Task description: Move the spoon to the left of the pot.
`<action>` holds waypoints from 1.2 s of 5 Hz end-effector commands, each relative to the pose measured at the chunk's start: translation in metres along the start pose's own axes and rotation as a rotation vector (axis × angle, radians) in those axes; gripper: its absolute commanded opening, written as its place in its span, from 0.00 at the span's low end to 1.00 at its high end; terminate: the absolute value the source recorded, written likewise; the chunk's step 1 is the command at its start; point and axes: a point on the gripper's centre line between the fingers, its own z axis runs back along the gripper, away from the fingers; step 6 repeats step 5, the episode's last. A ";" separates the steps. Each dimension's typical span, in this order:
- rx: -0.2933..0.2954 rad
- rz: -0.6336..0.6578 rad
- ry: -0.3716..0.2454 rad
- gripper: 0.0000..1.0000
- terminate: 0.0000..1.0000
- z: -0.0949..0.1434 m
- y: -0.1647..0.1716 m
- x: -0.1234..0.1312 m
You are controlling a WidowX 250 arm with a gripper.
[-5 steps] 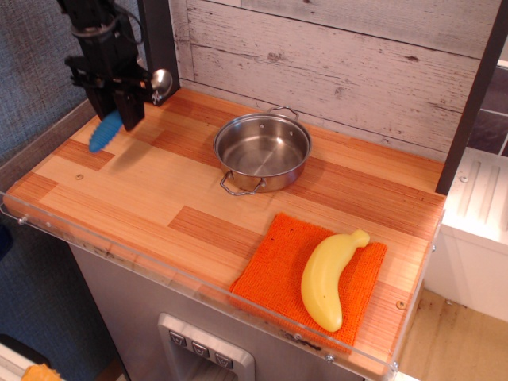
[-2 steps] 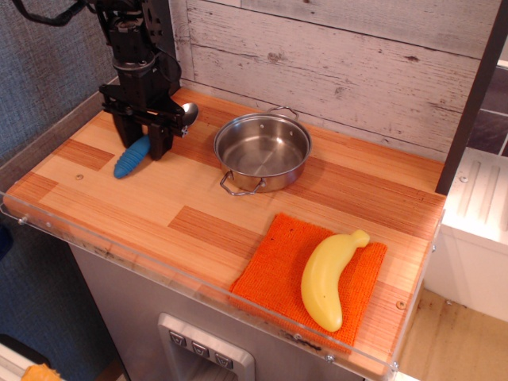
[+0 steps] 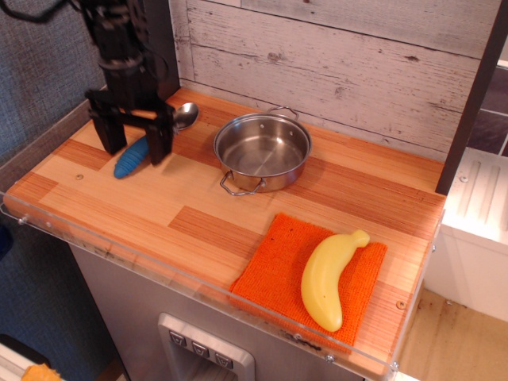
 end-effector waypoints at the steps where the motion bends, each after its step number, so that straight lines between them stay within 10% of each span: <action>1: 0.011 -0.094 -0.138 1.00 0.00 0.097 -0.018 -0.033; 4: -0.019 -0.217 -0.134 1.00 0.00 0.096 -0.044 -0.047; 5: -0.019 -0.217 -0.134 1.00 1.00 0.096 -0.044 -0.047; 6: -0.019 -0.217 -0.134 1.00 1.00 0.096 -0.044 -0.047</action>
